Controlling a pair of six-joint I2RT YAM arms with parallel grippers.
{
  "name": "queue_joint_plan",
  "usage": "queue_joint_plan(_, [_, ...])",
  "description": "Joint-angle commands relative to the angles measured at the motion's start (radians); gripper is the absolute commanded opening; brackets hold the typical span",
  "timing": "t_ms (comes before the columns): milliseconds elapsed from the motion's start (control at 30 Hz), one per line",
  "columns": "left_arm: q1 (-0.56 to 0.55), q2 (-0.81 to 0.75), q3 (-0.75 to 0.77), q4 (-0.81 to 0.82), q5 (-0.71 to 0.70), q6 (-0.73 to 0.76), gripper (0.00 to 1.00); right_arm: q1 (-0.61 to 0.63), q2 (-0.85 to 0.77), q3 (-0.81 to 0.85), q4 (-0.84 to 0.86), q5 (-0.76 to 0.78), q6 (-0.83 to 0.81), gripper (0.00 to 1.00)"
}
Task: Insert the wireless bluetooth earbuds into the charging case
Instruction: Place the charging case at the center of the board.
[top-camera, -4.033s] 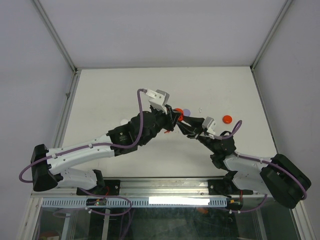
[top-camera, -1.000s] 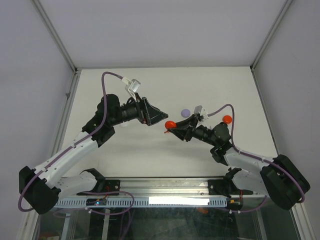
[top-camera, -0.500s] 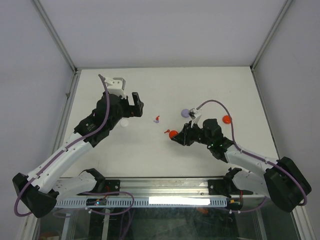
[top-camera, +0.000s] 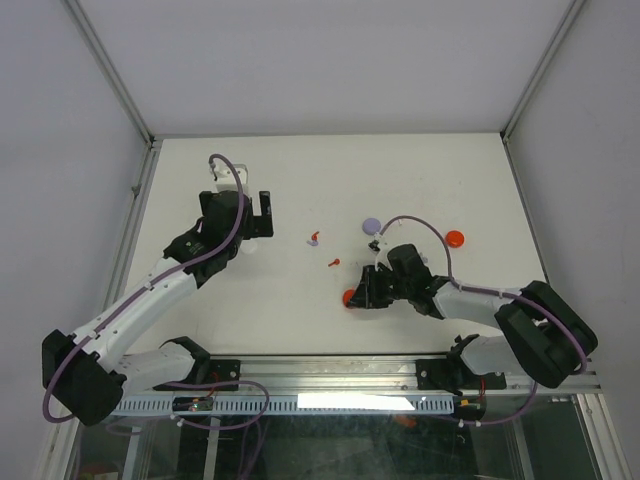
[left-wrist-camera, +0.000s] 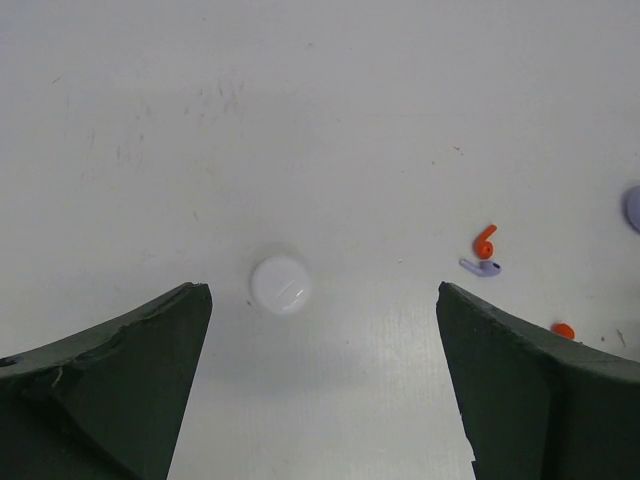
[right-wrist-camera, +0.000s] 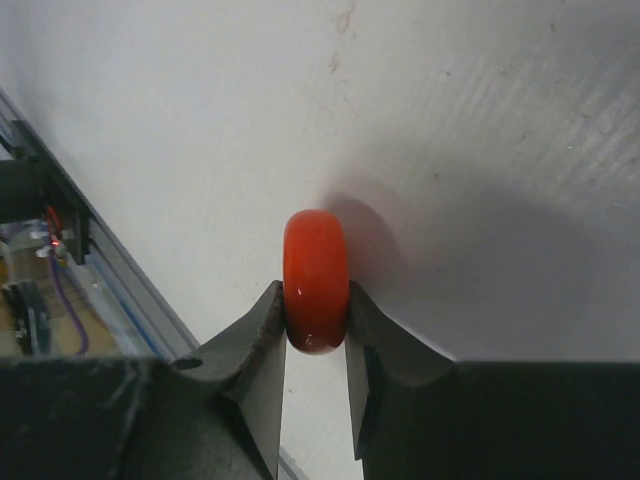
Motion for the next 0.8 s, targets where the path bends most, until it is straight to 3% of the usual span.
queue_joint_plan(0, [0.026,0.007,0.004,0.003,-0.009,-0.021,0.99,0.008,0.047,0.046,0.001,-0.007,0.035,0.15])
queue_joint_plan(333, [0.110,0.060,0.026,-0.040,0.043,-0.068,0.99,0.008,-0.035,0.058,-0.164,0.175,0.028,0.46])
queue_joint_plan(567, [0.139,0.060,0.022,-0.043,0.068,-0.075,0.99,0.009,-0.093,0.111,-0.303,0.240,-0.014,0.62])
queue_joint_plan(767, [0.157,0.094,0.036,-0.070,0.111,-0.115,0.99,0.008,-0.211,0.167,-0.399,0.324,-0.074,0.70])
